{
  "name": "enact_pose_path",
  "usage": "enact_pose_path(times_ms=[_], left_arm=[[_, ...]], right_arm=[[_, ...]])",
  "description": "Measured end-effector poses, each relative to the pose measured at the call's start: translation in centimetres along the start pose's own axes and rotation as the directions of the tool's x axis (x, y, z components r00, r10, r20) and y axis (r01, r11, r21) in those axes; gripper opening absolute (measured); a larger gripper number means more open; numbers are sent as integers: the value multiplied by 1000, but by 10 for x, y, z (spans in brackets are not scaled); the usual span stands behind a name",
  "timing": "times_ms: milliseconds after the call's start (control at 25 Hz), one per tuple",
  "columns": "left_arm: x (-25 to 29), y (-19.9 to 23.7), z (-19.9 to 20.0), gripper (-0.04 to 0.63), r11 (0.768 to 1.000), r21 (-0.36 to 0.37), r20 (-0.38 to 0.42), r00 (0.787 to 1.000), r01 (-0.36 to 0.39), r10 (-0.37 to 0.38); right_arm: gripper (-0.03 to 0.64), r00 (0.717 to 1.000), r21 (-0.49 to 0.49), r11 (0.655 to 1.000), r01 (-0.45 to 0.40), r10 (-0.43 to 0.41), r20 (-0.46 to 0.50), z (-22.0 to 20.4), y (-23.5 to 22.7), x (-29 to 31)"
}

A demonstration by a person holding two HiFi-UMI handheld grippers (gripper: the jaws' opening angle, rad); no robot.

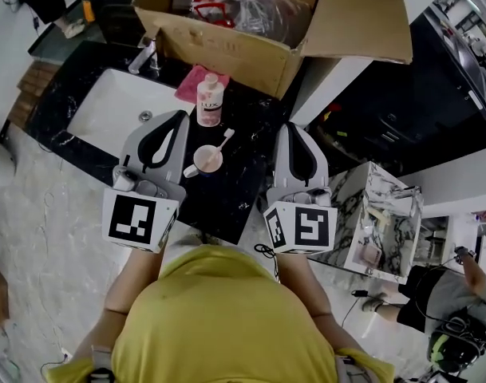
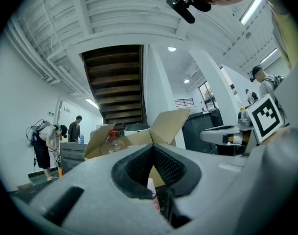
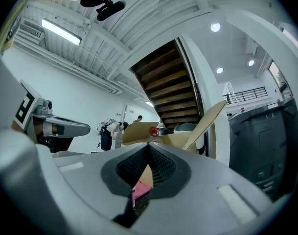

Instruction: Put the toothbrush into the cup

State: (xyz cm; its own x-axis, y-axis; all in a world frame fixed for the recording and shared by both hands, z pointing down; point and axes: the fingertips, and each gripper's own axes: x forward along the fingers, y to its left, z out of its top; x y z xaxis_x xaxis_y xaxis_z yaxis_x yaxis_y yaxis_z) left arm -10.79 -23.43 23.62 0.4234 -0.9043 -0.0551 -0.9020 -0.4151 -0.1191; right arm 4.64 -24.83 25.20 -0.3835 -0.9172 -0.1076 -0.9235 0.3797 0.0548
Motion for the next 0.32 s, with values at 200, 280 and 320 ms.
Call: enact_pose_path(times_ms=[200,280,320], left_arm=[[-10,-8,-7,2,1000,-2,1,1000,-16,16],[-14,-11,-10,2,1000,-2,1,1000,-20,20],[-16,-13,-12,2,1000,-2,1,1000,-22,22]], right_arm=[[8,1000,6,1000,-22,22,1,-9,1,-10],[8,1000,9,1000,-28,28,-1,-13,1,-15],[8,1000,11,999,-30,30,-2,-14,0,-17]])
